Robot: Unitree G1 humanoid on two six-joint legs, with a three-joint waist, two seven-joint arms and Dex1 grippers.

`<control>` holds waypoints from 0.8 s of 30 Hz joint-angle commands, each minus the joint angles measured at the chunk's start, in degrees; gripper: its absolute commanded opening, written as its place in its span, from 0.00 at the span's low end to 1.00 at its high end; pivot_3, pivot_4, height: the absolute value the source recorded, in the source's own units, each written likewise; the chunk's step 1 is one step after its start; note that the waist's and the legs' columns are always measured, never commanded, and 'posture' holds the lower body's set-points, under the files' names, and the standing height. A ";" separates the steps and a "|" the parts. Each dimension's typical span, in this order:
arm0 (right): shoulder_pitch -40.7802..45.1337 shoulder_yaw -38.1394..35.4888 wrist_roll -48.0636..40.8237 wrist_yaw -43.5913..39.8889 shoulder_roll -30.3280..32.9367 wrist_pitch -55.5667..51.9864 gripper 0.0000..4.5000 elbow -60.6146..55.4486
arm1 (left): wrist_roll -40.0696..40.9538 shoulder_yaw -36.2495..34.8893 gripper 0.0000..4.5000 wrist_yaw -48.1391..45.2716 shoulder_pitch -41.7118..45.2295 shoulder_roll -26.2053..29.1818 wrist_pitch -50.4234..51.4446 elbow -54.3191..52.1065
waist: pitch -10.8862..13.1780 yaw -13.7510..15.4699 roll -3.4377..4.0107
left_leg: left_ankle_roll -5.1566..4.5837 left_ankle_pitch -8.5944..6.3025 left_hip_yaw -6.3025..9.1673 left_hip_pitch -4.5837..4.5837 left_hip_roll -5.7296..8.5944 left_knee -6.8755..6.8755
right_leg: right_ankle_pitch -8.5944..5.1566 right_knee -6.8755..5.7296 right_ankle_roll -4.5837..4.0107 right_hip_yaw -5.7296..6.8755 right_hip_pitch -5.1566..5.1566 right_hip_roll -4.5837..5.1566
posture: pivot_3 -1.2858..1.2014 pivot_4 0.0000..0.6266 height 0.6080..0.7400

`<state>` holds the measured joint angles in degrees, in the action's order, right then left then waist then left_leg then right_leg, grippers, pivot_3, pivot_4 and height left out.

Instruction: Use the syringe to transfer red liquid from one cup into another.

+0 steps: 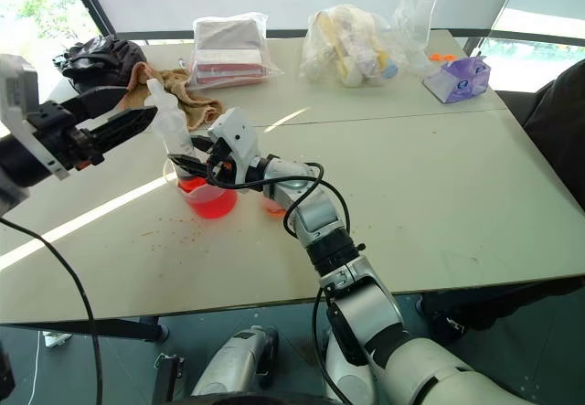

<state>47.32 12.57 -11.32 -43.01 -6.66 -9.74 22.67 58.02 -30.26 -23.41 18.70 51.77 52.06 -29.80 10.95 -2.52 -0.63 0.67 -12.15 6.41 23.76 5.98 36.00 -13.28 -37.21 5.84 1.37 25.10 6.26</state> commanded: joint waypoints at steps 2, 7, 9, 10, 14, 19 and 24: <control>3.43 -1.18 -1.30 -0.53 0.92 -0.29 0.32 -5.21 | -0.28 -4.49 0.71 -1.98 -4.08 1.61 -0.44 -0.21 | 0.00 0.08 -0.02 | 0.00 0.00 0.00 0.00 -0.02 0.00 | 0.00 0.00 -0.01 0.00 0.01 -0.02 | 0.52 0.24 0.96; 4.44 -1.70 -2.24 -0.53 3.08 -3.53 0.32 -9.52 | 4.60 -11.50 0.71 -2.26 -6.68 2.25 1.61 1.20 | 0.01 0.07 -0.01 | 0.00 0.00 0.01 0.00 -0.03 -0.01 | 0.00 0.01 -0.01 0.02 0.03 -0.03 | 0.52 0.24 0.96; 4.80 -2.09 -2.96 -0.52 3.90 -5.55 0.32 -11.79 | 4.77 -13.54 0.71 -3.57 -8.25 2.94 1.94 1.93 | 0.01 0.01 -0.01 | 0.00 -0.01 0.01 0.00 -0.04 -0.03 | 0.00 0.01 -0.01 0.03 0.03 -0.03 | 0.52 0.24 0.96; 4.91 -2.26 -3.33 -0.46 4.29 -6.59 0.32 -12.99 | 4.72 -14.23 0.71 -4.06 -8.77 3.25 1.86 2.52 | 0.01 0.00 -0.01 | 0.00 -0.01 0.01 0.00 -0.04 -0.04 | 0.00 0.02 -0.02 0.02 0.04 -0.03 | 0.52 0.24 0.96; 5.52 -3.50 -5.19 0.29 6.09 -11.28 0.32 -17.77 | 5.51 -14.76 0.71 -3.65 -8.55 2.71 1.23 4.42 | 0.01 0.11 -0.01 | 0.00 -0.01 0.01 0.00 -0.06 -0.05 | 0.00 0.01 -0.03 0.02 0.05 -0.04 | 0.52 0.24 0.96; 8.28 -6.98 -7.92 2.24 10.20 -18.54 0.32 -22.87 | 4.40 -11.13 0.71 -3.58 -8.22 0.30 -0.68 4.10 | 0.01 0.32 0.00 | 0.00 -0.01 0.01 0.01 -0.05 -0.05 | 0.00 0.05 -0.03 0.01 0.04 -0.01 | 0.52 0.24 0.96; 8.94 -11.07 -11.01 3.27 16.63 -25.01 0.32 -28.03 | 3.99 -6.03 0.71 -3.41 -4.52 -1.81 -2.53 5.29 | 0.00 0.93 -0.03 | 0.00 -0.01 0.01 0.01 -0.03 -0.04 | 0.00 0.11 -0.03 0.01 -0.01 0.04 | 0.52 0.24 0.96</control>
<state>54.84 3.61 -20.39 -40.23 8.98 -33.20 -1.43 62.14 -36.70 -27.00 12.46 49.82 51.48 -24.58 10.95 -1.59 -0.66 0.66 -12.16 6.41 23.78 5.95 35.96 -13.28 -37.08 5.81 1.39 25.08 6.30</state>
